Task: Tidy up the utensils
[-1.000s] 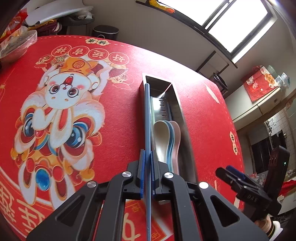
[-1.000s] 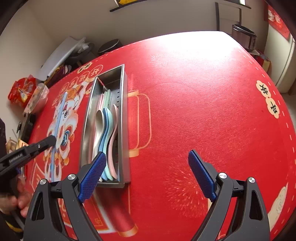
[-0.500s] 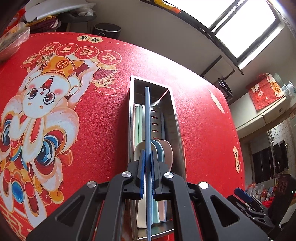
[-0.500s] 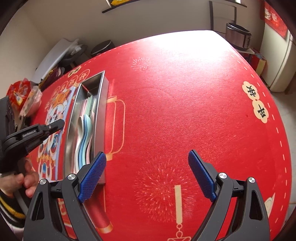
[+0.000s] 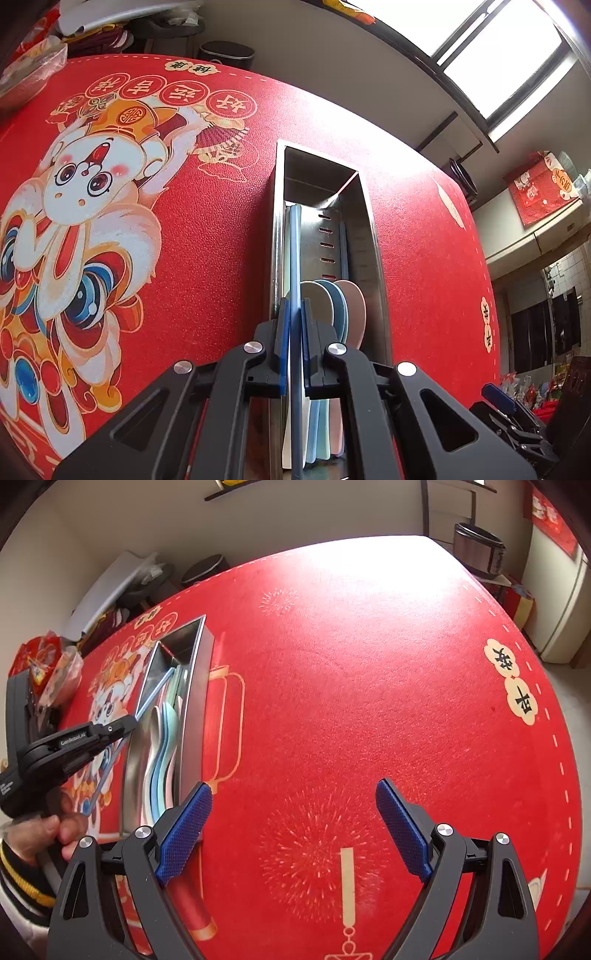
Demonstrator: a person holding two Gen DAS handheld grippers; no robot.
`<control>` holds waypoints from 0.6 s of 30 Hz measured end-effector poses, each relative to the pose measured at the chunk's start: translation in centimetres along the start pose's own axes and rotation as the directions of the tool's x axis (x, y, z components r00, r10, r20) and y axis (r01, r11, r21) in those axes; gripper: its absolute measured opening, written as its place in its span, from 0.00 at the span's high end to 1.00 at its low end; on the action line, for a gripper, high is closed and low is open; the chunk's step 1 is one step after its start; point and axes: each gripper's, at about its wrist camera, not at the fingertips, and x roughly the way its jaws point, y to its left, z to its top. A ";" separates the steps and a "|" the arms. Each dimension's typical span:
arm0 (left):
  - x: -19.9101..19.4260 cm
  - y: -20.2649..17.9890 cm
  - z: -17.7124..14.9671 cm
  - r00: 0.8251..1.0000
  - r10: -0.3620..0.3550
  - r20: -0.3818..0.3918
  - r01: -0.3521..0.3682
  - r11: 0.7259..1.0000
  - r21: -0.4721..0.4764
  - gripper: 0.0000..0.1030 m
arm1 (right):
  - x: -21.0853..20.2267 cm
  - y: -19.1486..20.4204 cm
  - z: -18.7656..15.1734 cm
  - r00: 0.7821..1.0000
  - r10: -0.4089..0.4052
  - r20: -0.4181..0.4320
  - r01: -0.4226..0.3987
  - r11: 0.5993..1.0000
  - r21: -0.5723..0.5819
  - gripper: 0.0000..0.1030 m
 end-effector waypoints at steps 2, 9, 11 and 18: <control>-0.1 -0.1 0.0 1.000 0.009 0.010 -0.009 1.000 -0.003 0.95 | 0.0 0.0 0.0 1.000 0.000 -0.003 0.000 1.000 -0.001 0.15; -0.1 -0.4 0.1 0.999 0.031 0.026 -0.031 1.000 0.001 0.94 | -0.1 0.1 0.3 1.000 -0.007 0.002 0.007 1.000 -0.007 0.15; 0.0 -0.6 0.2 1.000 0.021 0.012 -0.021 1.000 0.016 0.92 | -0.2 0.1 0.4 1.000 -0.007 0.004 0.007 1.000 -0.003 0.15; -2.4 -0.6 0.3 0.998 0.052 0.024 -0.054 0.994 0.093 0.56 | -1.2 0.7 0.5 0.999 0.011 0.036 -0.012 1.000 0.014 0.16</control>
